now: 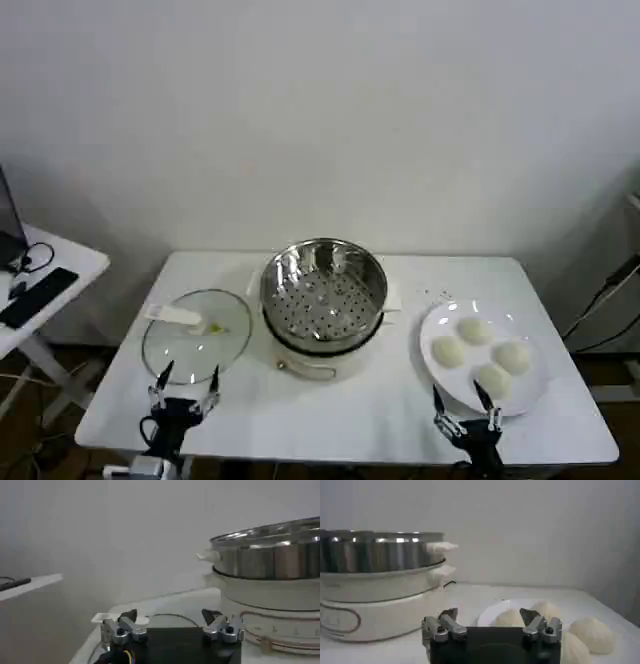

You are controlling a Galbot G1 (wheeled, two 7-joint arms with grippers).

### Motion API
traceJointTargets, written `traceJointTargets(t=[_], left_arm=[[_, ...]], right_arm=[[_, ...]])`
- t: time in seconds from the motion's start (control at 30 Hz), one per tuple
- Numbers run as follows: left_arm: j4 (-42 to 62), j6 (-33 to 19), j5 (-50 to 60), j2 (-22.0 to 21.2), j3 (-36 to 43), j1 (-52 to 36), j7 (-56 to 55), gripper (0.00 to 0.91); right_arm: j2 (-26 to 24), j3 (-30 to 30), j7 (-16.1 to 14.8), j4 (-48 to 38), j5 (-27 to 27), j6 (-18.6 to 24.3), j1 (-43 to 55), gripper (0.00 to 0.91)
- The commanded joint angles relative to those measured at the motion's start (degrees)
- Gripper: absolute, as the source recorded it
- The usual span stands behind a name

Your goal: Take steamed baozi put them in steamer then cover it.

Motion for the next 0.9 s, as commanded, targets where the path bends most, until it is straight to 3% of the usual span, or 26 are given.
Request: traceJointTargets(t=[0.03, 0.17, 0.23, 0.33, 0.37, 0.53, 0.63, 0.7, 0.77, 0.87, 0.9], left_arm=[[0.1, 0.5, -0.1, 1.4, 0.3, -1.3, -0.2, 0.907], [0.3, 0.6, -0.1, 2.1, 1.2, -1.9, -0.4, 0.907], [0.5, 0.7, -0.1, 2.1, 1.5, -2.4, -0.5, 0.907], [0.9, 0.8, -0.2, 2.1, 1.9, -3.1, -0.7, 0.907], [0.7, 1.1, -0.8, 2.1, 1.9, -3.2, -0.7, 0.907], [-0.4, 2.5, -2.1, 1.7, 2.0, -4.0, -0.9, 0.907], [-0.5, 2.6, -2.1, 1.7, 1.8, -4.2, -0.9, 0.907], [-0.5, 2.6, -2.2, 1.8, 1.6, -4.2, -0.9, 0.907], [-0.5, 2.7, -2.4, 1.9, 1.5, -4.2, -0.9, 0.907], [-0.3, 2.7, -2.5, 1.8, 1.3, -4.3, -0.9, 0.907], [-0.2, 2.7, -2.6, 1.8, 1.2, -4.3, -1.0, 0.907]], right_arm=[[-6.2, 6.0, -4.6, 2.2, 1.8, -6.0, 3.9, 0.907], [-17.0, 10.4, -10.0, 1.9, 6.2, -14.2, 6.1, 0.907], [-23.9, 12.7, -15.8, 0.5, 7.0, -17.1, 7.3, 0.907], [-32.1, 13.1, -21.9, -3.9, 6.5, -18.9, 9.9, 0.907], [-33.1, 12.7, -23.1, -4.9, 6.5, -19.1, 11.1, 0.907], [-47.4, 5.6, -36.7, -14.4, 4.3, -19.4, 21.1, 0.907], [-53.6, 0.8, -42.9, -19.2, 2.3, -19.3, 27.3, 0.907], [-57.2, -8.1, -48.8, -24.5, 0.9, -18.7, 36.6, 0.907], [-59.4, -17.1, -52.1, -28.0, 0.0, -18.3, 46.1, 0.907], [-60.3, -36.9, -55.4, -34.3, -1.2, -17.2, 66.0, 0.907], [-59.6, -47.2, -56.5, -37.3, -1.6, -16.6, 76.1, 0.907]])
